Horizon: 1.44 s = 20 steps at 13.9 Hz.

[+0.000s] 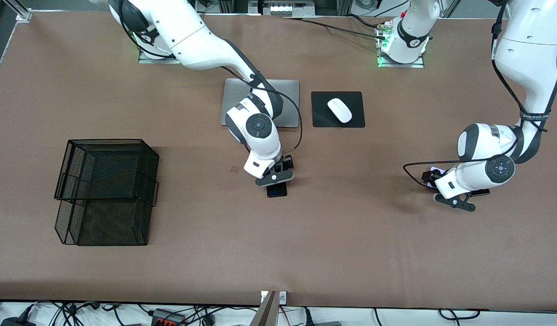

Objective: Place phones with both arms
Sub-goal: 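Lift the phone with the right gripper while the left gripper grasps the flip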

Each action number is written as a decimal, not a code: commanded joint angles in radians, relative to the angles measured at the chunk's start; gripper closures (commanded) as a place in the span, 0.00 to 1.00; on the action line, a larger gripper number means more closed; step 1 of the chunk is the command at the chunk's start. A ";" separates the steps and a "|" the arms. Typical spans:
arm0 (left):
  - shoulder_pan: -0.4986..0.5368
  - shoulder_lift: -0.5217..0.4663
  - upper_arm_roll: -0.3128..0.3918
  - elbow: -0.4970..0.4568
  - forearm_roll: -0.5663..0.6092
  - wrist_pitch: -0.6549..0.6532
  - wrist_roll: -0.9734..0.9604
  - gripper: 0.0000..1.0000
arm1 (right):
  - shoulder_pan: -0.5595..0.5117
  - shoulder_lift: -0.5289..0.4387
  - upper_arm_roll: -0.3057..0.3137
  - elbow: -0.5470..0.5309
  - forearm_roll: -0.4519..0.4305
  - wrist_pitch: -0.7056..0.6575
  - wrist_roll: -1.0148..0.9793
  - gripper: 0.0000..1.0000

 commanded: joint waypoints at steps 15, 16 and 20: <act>0.037 0.005 -0.017 -0.040 0.013 0.054 0.028 0.00 | -0.247 -0.299 -0.099 0.082 0.004 -0.627 -0.088 0.76; 0.037 0.008 -0.017 -0.040 0.013 0.055 0.028 0.00 | -0.284 -0.326 -0.099 0.065 0.004 -0.664 -0.122 0.76; 0.037 0.013 -0.017 -0.039 0.013 0.054 0.031 0.44 | -0.456 -0.387 -0.098 0.008 0.007 -0.761 -0.292 0.76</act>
